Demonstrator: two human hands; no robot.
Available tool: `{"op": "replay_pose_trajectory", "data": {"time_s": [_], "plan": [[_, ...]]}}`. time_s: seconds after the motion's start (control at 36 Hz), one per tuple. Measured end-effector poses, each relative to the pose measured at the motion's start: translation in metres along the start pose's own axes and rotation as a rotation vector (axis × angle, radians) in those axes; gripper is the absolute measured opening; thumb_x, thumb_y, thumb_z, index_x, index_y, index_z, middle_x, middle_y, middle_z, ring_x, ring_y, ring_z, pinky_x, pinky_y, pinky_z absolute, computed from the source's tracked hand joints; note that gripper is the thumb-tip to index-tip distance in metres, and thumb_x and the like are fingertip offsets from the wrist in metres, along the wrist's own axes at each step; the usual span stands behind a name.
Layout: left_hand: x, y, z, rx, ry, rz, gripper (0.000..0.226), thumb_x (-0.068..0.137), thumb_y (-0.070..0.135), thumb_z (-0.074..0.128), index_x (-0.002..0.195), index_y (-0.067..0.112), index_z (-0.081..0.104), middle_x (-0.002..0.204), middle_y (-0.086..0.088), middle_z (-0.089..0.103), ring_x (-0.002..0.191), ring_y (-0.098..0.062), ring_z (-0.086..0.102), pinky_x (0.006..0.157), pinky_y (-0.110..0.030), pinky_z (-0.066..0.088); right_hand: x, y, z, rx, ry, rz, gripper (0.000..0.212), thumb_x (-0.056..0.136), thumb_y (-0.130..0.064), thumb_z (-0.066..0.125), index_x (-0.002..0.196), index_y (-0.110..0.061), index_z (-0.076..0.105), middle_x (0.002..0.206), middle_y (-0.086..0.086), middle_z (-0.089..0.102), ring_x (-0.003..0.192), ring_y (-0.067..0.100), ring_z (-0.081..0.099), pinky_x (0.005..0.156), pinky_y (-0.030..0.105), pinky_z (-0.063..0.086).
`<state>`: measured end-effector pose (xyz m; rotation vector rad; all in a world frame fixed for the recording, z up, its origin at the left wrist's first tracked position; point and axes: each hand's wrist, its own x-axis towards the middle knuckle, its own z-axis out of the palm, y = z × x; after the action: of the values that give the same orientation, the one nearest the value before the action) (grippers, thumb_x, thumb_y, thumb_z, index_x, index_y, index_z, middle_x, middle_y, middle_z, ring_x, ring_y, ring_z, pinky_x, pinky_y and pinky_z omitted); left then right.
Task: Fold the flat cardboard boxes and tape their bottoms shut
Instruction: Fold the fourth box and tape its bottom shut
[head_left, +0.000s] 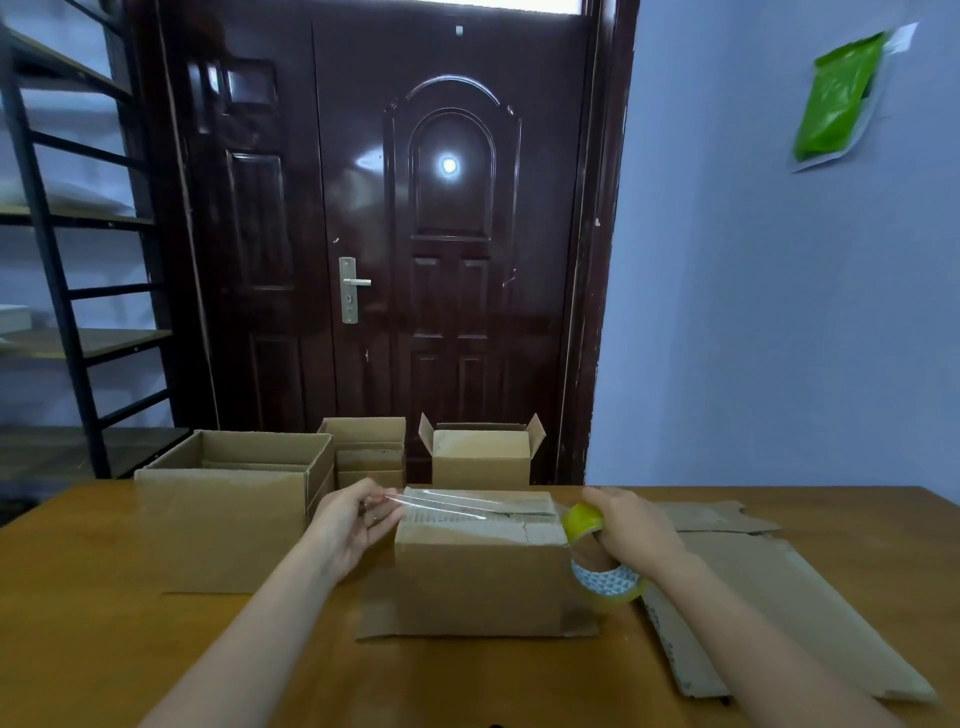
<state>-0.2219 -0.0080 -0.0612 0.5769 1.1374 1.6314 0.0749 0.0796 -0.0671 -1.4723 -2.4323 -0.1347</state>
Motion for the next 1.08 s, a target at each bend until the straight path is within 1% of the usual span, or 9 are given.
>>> {"op": "replay_pose_trajectory", "data": {"time_s": [0.11,0.36,0.42,0.53,0.72,0.86,0.92,1.0,1.08], "plan": [[0.003,-0.003,-0.005,0.019,0.013,-0.03,0.008,0.091,0.0,0.051,0.089,-0.003,0.059,0.091,-0.021,0.065,0.08,-0.023,0.064,0.053,-0.024,0.058,0.0,0.0,-0.001,-0.008,-0.003,-0.009,0.015,0.091,-0.014,0.052,0.099,-0.026,0.049,0.094,-0.006,0.056,0.077,0.01,0.049,0.05,0.013,0.026],[0.007,-0.021,-0.022,0.1,-0.029,-0.101,0.01,0.091,0.005,0.055,0.091,-0.001,0.063,0.078,-0.012,0.068,0.071,-0.02,0.063,0.057,-0.026,0.057,0.0,-0.001,0.001,-0.028,-0.013,-0.037,0.02,0.092,-0.016,0.052,0.111,-0.023,0.051,0.104,-0.003,0.059,0.079,0.009,0.046,0.05,0.012,0.022],[0.006,-0.027,-0.023,0.143,-0.044,-0.098,0.013,0.091,0.008,0.056,0.094,-0.001,0.065,0.075,-0.011,0.07,0.07,-0.021,0.064,0.065,-0.03,0.054,0.001,-0.001,0.003,-0.028,-0.013,-0.041,0.02,0.092,-0.016,0.052,0.111,-0.023,0.051,0.105,-0.003,0.059,0.08,0.009,0.046,0.05,0.012,0.022],[0.003,-0.038,-0.023,0.187,-0.049,-0.074,0.023,0.092,0.015,0.057,0.103,-0.003,0.066,0.094,-0.02,0.07,0.084,-0.028,0.065,0.082,-0.04,0.052,0.001,0.0,0.007,0.011,-0.011,-0.042,0.02,0.092,-0.015,0.053,0.111,-0.023,0.052,0.101,-0.003,0.058,0.08,0.008,0.047,0.052,0.011,0.024],[-0.003,-0.05,-0.017,0.248,-0.012,-0.165,0.031,0.096,0.028,0.051,0.102,0.0,0.063,0.096,-0.02,0.064,0.087,-0.031,0.06,0.071,-0.037,0.05,0.004,0.0,0.011,-0.008,-0.02,-0.064,0.024,0.088,-0.005,0.053,0.107,-0.021,0.053,0.101,-0.001,0.056,0.088,0.014,0.055,0.052,0.012,0.025],[-0.005,-0.049,-0.016,0.236,0.0,-0.309,0.024,0.097,0.018,0.047,0.101,-0.001,0.06,0.085,-0.017,0.063,0.081,-0.026,0.057,0.065,-0.032,0.043,0.008,0.002,0.016,-0.017,-0.02,-0.067,0.025,0.086,-0.004,0.056,0.103,-0.023,0.054,0.101,-0.001,0.059,0.086,0.015,0.058,0.066,0.021,0.048],[-0.009,-0.047,-0.014,0.252,-0.007,-0.334,0.026,0.097,0.021,0.047,0.101,0.0,0.061,0.082,-0.015,0.061,0.078,-0.026,0.055,0.064,-0.032,0.042,0.008,0.004,0.018,-0.028,-0.019,-0.067,0.026,0.086,-0.004,0.056,0.102,-0.023,0.054,0.099,-0.001,0.059,0.084,0.015,0.058,0.063,0.02,0.046],[-0.012,-0.045,-0.009,0.274,0.025,-0.289,0.023,0.097,0.018,0.046,0.1,0.0,0.06,0.088,-0.019,0.063,0.083,-0.03,0.058,0.067,-0.035,0.047,0.008,0.005,0.018,-0.028,-0.015,-0.084,0.029,0.086,-0.004,0.056,0.107,-0.024,0.055,0.103,-0.003,0.059,0.087,0.014,0.058,0.06,0.015,0.037],[-0.006,-0.041,-0.006,0.534,0.124,-0.129,0.014,0.098,0.01,0.043,0.107,0.002,0.05,0.1,-0.021,0.058,0.083,-0.03,0.056,0.07,-0.039,0.051,0.009,0.005,0.016,-0.036,-0.017,-0.09,0.026,0.086,-0.006,0.057,0.105,-0.024,0.054,0.101,-0.003,0.058,0.085,0.014,0.057,0.062,0.017,0.041]]}}
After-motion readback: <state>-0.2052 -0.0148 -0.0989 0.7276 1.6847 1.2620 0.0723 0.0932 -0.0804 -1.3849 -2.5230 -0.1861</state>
